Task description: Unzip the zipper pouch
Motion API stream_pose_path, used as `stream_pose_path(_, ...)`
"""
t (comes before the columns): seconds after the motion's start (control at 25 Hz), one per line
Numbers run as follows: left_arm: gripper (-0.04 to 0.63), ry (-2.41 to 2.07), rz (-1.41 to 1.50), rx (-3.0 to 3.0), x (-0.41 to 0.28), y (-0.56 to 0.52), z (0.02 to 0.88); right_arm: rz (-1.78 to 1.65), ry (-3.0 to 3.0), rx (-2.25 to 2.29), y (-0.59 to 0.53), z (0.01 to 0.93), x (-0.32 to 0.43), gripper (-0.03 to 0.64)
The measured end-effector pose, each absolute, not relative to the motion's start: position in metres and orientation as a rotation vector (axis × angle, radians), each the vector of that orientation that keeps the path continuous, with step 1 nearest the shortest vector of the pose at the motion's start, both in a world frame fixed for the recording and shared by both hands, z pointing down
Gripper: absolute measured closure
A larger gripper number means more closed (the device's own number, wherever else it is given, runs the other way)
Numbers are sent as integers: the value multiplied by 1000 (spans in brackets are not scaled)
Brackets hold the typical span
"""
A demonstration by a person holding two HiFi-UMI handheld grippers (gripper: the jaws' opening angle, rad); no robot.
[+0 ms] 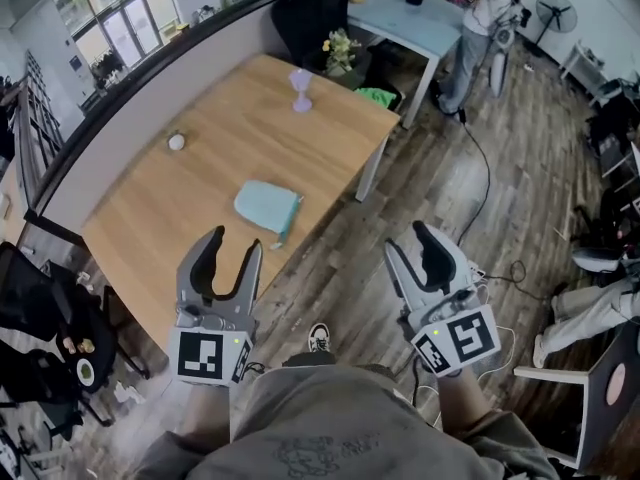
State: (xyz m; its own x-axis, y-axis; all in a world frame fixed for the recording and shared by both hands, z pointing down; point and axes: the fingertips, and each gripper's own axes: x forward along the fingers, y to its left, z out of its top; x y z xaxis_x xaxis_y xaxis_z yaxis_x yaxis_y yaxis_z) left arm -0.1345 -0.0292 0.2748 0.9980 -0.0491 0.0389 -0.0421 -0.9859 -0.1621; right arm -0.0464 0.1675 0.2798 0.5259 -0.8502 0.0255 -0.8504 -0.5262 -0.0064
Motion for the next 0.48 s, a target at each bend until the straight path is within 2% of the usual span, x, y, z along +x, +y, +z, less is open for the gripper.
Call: stream_pose_path(0.48,391,239,-68,-2988,-86,-106,286,70,-1678,2602,76,299,25,439)
